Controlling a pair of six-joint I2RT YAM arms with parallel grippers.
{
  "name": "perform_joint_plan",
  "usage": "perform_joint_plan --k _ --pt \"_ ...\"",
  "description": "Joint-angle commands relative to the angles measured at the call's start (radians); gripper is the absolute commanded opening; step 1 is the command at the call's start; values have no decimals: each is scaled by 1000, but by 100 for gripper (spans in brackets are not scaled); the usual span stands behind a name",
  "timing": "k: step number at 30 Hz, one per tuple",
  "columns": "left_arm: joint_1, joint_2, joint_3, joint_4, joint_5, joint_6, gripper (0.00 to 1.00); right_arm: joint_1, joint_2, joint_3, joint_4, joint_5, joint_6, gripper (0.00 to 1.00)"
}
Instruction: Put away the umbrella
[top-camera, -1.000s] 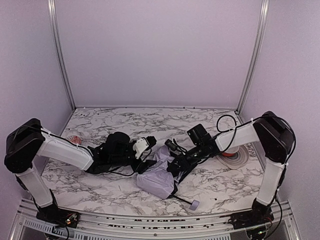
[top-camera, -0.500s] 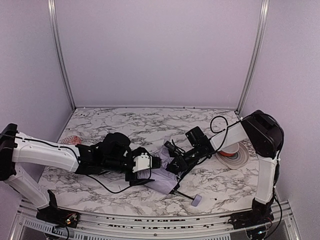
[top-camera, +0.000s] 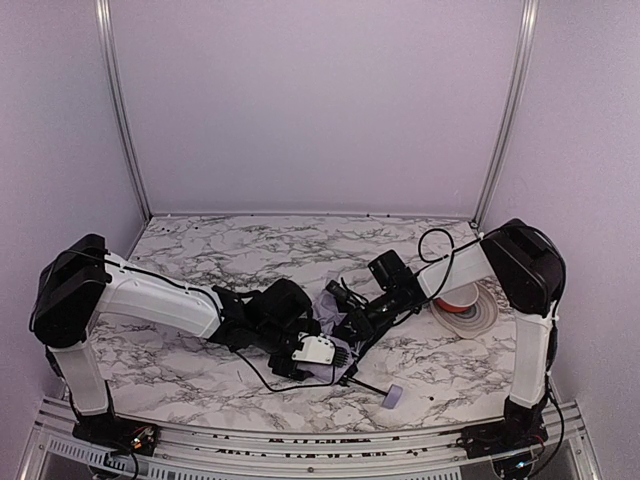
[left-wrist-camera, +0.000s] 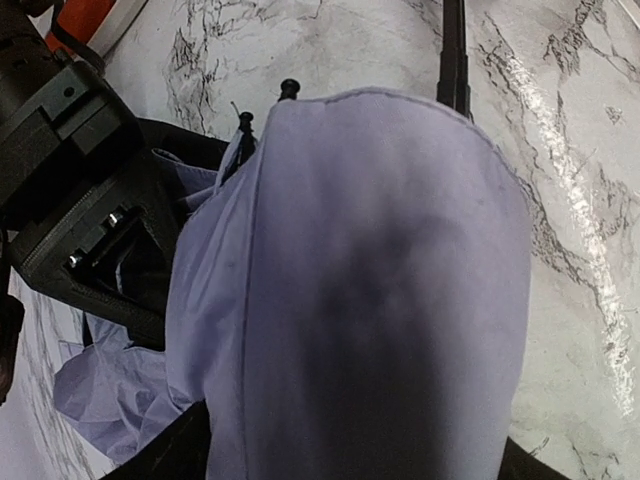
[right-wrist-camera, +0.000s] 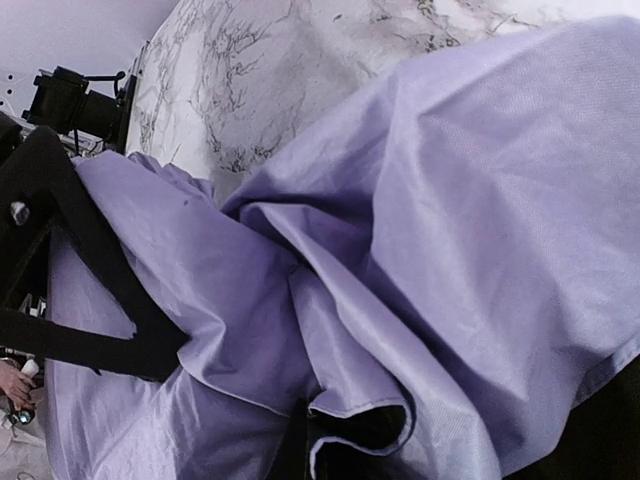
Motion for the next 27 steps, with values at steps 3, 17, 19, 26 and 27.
perform_joint_plan --k 3,17,19,26,27 --pt "11 81 19 -136 63 -85 61 -6 21 48 -98 122 -15 2" --pt "3 117 -17 -169 135 -272 56 -81 -181 145 -276 474 18 59" --pt "-6 123 -13 -169 116 -270 57 -83 -192 125 -294 574 30 71" --pt "-30 132 -11 -167 80 -264 62 -51 -35 211 -352 432 0 99" --pt "-33 129 -10 -167 78 -264 62 -32 -20 227 -353 401 -12 98"
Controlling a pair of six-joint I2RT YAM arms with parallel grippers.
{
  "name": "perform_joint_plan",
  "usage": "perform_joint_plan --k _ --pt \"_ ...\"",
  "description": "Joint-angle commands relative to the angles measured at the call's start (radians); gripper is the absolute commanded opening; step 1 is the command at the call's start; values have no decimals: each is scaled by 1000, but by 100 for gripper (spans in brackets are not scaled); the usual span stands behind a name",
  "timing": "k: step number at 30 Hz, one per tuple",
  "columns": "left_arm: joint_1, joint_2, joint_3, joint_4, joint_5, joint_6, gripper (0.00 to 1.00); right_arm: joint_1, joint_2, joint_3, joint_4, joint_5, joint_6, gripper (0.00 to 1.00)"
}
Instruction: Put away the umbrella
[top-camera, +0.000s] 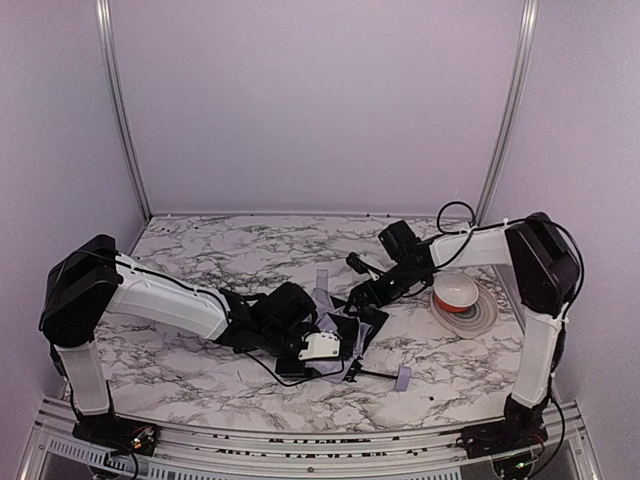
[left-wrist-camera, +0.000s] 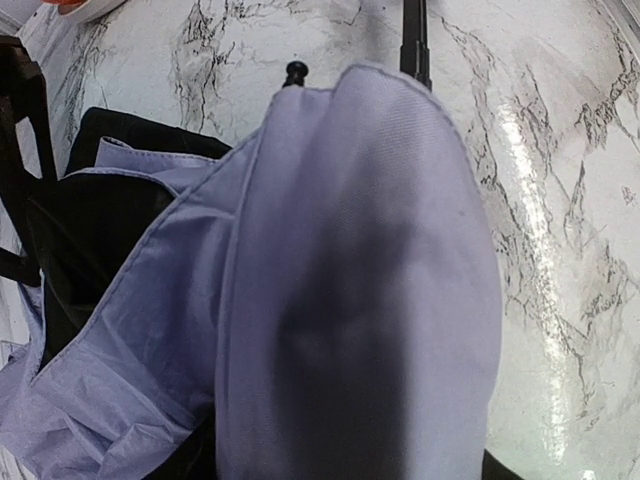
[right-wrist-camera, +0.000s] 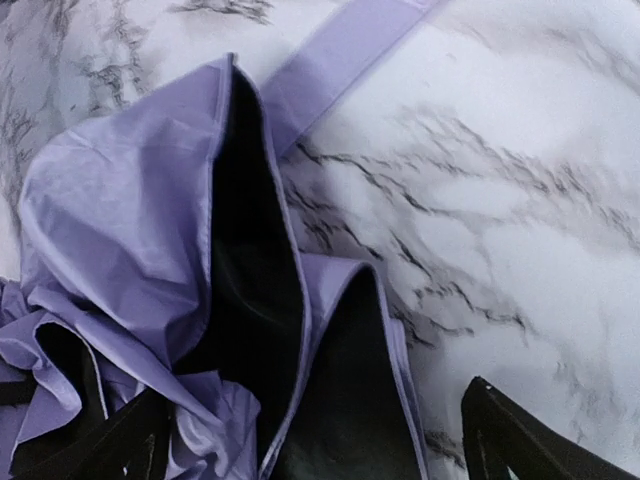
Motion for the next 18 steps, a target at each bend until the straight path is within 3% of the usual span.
perform_joint_plan --k 1,4,8,11,12,18 --pt "-27 67 -40 -148 20 -27 62 60 95 80 -65 -115 -44 97" --pt "-32 58 -47 -135 3 -23 61 107 131 119 -77 -246 -70 90" --pt "-32 52 -51 -118 -22 -18 60 119 172 150 -94 -388 -75 51" --pt "-33 44 -53 -114 -21 -16 62 116 173 168 -102 -452 -84 8" --pt "-34 41 -53 -114 -13 -15 64 113 170 177 -98 -458 -79 0" --pt "-34 28 -43 -148 162 -22 65 74 161 279 -2 -257 3 0"
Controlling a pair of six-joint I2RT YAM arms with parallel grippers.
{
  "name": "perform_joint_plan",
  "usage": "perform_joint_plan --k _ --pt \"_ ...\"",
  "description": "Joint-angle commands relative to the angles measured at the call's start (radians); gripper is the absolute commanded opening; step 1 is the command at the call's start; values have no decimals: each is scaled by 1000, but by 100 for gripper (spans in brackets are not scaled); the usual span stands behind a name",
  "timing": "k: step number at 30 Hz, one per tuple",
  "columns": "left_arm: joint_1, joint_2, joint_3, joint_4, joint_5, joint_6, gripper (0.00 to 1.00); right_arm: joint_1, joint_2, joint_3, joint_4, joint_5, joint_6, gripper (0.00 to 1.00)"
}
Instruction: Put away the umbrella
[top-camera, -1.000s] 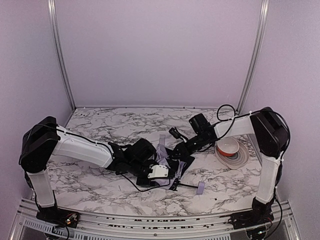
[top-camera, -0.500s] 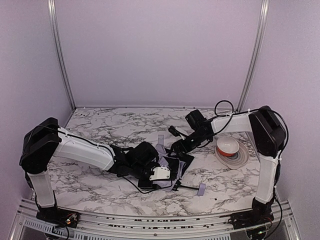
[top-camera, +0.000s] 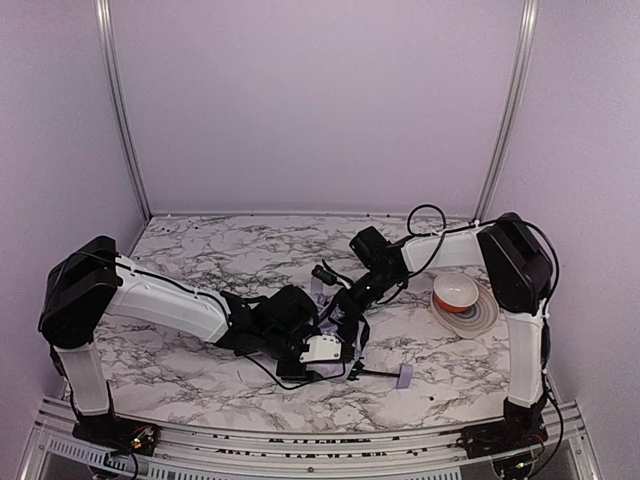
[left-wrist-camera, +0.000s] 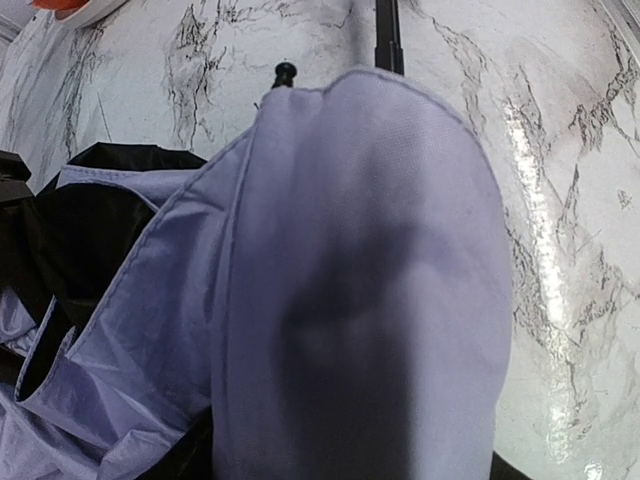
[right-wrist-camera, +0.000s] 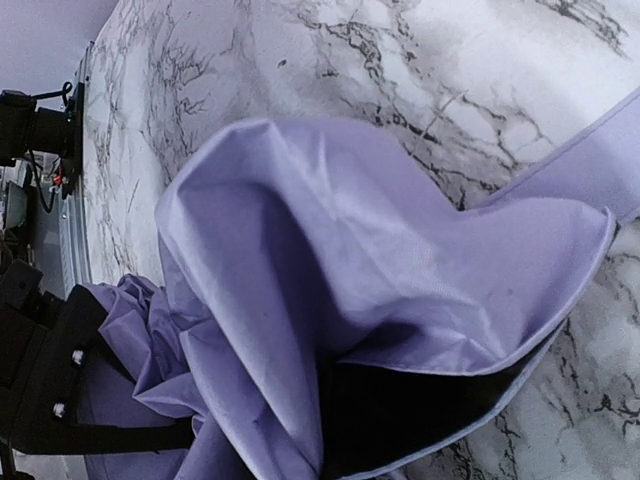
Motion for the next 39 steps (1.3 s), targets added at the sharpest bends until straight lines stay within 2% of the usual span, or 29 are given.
perform_joint_plan --k 1,4,9,14,23,27,28,29,31,34,39 --pt "-10 31 -33 -180 218 -19 65 -30 -12 115 131 109 71 0" --pt "-11 53 -8 -237 287 -25 65 -41 -31 129 222 162 104 0" --pt "-10 86 7 -259 321 -35 65 -41 -46 150 265 190 121 0" --pt "-10 127 24 -270 342 -44 67 -44 -117 71 366 196 150 0" --pt "29 199 50 -276 347 -118 56 -105 -69 -72 403 179 175 1" --pt "76 226 77 -280 420 -211 47 -158 -47 -14 335 189 145 28" --pt "90 230 78 -280 443 -228 45 -163 -63 -6 317 200 126 42" --pt "98 235 76 -280 460 -238 44 -170 -88 -11 307 217 108 51" --pt "107 245 73 -282 487 -240 42 -182 -158 -35 299 250 74 61" --pt "114 270 85 -297 525 -238 42 -189 -312 -146 325 308 28 65" --pt "132 312 114 -325 564 -245 40 -173 -625 -422 434 313 -101 66"
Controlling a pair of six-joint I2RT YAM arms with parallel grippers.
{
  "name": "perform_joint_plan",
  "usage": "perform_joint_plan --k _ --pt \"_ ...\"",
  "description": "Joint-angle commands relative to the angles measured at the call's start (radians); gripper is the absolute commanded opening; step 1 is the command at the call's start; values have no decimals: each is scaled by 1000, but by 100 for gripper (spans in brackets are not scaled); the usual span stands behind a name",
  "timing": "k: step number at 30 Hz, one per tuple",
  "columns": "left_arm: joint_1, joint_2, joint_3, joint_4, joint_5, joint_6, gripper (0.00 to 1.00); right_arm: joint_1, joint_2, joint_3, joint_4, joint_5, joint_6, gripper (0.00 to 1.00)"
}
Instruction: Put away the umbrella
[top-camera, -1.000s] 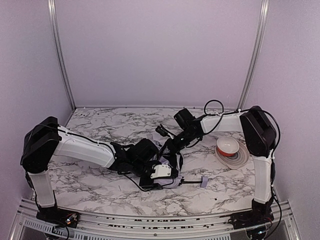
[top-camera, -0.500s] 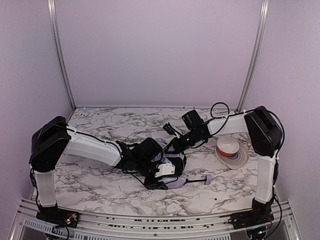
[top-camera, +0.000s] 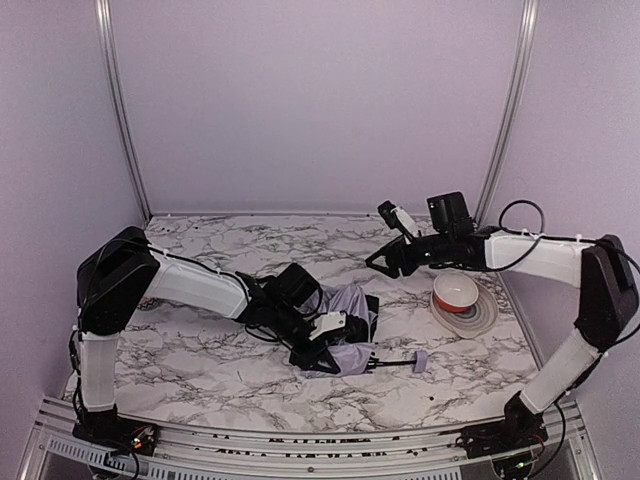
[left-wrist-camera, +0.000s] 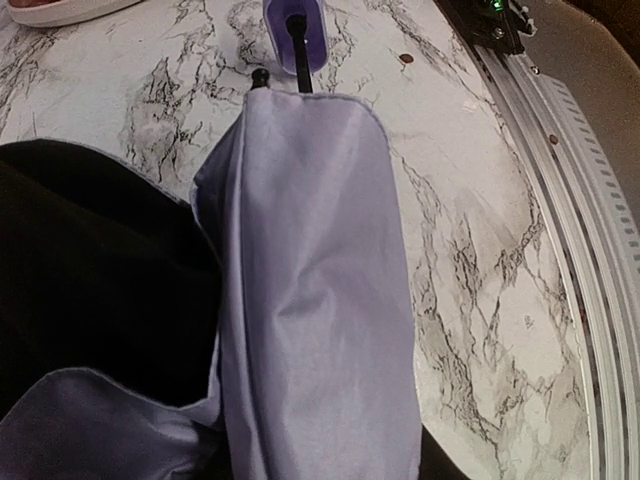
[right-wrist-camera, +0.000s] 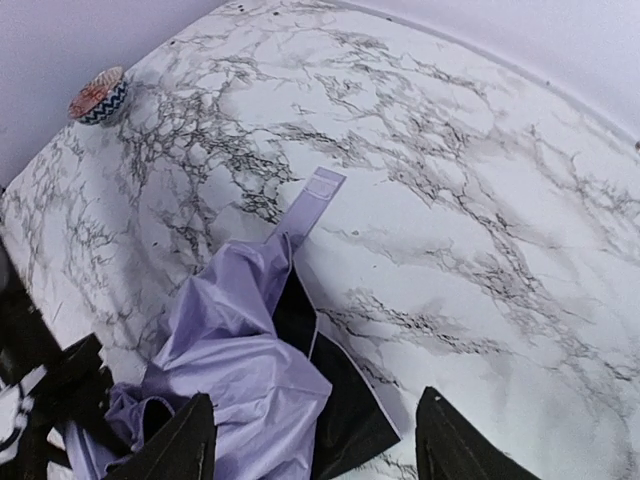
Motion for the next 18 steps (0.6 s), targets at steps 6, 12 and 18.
perform_joint_plan --k 6,12,18 --pt "6 145 -30 -320 52 -76 39 222 -562 -464 212 133 -512 64" --pt "10 157 0 -363 41 -115 38 512 -666 -671 279 212 -823 66" --pt "12 168 16 -396 37 -118 38 640 -506 -726 466 427 -928 74"
